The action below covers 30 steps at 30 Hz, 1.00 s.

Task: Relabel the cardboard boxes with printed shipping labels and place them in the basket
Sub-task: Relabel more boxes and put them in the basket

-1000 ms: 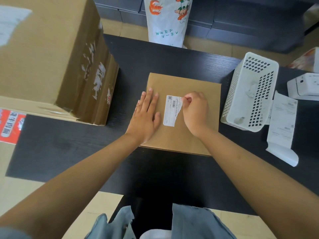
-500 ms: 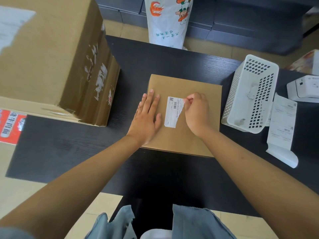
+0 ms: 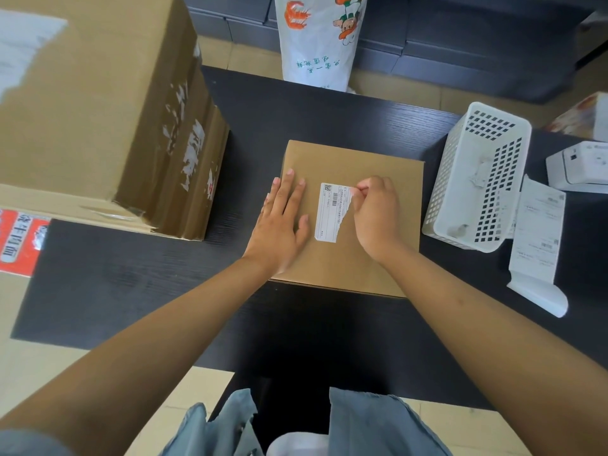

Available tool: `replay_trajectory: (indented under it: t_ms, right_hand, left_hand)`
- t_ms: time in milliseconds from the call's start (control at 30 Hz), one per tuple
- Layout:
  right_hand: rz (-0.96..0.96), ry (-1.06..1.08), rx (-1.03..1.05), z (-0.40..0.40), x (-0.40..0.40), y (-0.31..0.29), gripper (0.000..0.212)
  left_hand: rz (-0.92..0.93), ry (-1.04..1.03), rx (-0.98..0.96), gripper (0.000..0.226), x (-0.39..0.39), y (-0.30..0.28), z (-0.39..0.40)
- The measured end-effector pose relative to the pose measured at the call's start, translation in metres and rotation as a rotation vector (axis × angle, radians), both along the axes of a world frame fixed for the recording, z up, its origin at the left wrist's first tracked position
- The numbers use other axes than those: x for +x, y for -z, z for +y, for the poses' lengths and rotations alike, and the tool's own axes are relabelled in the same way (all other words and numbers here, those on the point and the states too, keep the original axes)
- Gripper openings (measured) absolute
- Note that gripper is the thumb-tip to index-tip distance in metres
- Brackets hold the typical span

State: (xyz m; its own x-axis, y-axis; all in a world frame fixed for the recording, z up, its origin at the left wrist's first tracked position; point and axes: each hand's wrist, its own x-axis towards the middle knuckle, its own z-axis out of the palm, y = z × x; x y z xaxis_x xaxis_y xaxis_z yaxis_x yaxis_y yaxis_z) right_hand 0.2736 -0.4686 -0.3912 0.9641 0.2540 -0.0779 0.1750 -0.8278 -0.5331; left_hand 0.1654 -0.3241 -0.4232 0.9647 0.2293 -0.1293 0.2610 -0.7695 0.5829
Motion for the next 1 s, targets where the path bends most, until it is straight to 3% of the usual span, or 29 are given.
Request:
replay_trajectory:
  t_ms: [400, 500, 633, 800, 1000]
  right_hand:
    - [0.063, 0.001, -0.236, 0.019, 0.003, 0.000, 0.026]
    - [0.070, -0.007, -0.055, 0.008, -0.001, -0.001, 0.007]
    - [0.054, 0.084, 0.171, -0.018, -0.011, -0.004, 0.009]
    - [0.107, 0.009, 0.143, -0.017, -0.009, -0.002, 0.020]
    - [0.053, -0.032, 0.067, -0.006, -0.006, -0.004, 0.016]
  left_hand:
    - [-0.016, -0.004, -0.020, 0.060, -0.001, 0.002, 0.001]
    - [-0.015, -0.012, -0.024, 0.061, -0.001, 0.002, 0.000]
    - [-0.019, -0.017, -0.033, 0.061, -0.001, 0.003, 0.000]
    - [-0.015, -0.016, -0.048, 0.061, -0.001, 0.003, 0.001]
    - [-0.009, -0.021, -0.055, 0.061, -0.001, 0.002, 0.001]
